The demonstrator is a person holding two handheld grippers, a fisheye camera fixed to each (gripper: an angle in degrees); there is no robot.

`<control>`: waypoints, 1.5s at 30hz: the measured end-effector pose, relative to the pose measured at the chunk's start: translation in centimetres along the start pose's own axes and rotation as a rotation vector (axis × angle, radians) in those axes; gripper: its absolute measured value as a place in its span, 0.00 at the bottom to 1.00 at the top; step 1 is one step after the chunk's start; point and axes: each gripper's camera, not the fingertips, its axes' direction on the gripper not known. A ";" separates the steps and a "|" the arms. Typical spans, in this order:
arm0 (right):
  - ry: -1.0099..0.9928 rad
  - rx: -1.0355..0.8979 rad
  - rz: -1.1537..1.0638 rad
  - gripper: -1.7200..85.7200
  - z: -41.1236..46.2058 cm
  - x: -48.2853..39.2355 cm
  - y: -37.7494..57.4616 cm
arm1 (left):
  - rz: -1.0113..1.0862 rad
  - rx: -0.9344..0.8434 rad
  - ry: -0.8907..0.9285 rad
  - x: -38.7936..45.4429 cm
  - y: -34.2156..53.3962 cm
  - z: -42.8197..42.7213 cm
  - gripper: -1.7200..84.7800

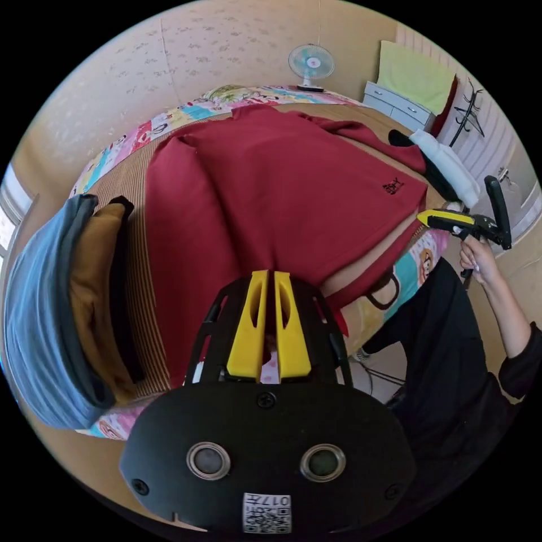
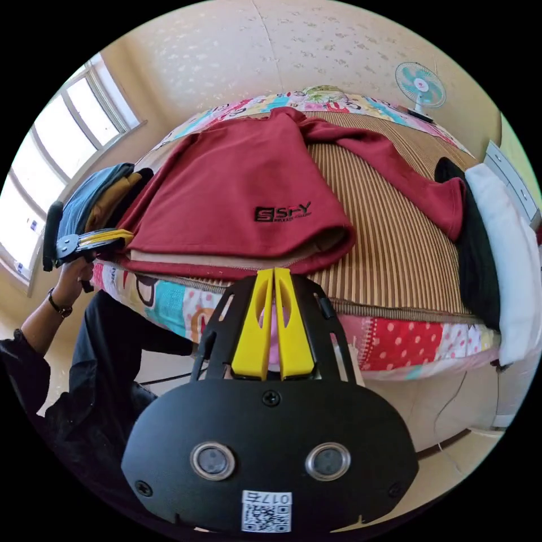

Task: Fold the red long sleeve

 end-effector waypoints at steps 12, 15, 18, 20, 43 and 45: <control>-0.169 0.163 0.244 0.12 -14.4 9.4 8.1 | -0.467 0.371 0.112 -6.3 15.3 -7.5 0.12; -0.139 0.137 0.209 0.16 -15.2 9.5 6.5 | -0.422 0.337 0.125 -6.3 15.1 -6.9 0.14; -0.079 0.128 0.216 0.16 -15.8 9.7 6.8 | -0.373 0.317 0.044 -5.6 15.5 -6.5 0.15; -0.100 0.106 0.211 0.13 -15.2 10.1 7.3 | -0.320 0.273 -0.064 -5.3 15.1 -7.1 0.12; -0.093 0.203 0.468 0.08 -38.4 17.6 25.6 | -0.709 0.626 0.012 -17.5 23.6 -24.3 0.10; -0.123 0.242 0.471 0.09 -40.1 18.2 25.6 | -0.554 0.566 0.099 -14.9 20.7 -23.6 0.10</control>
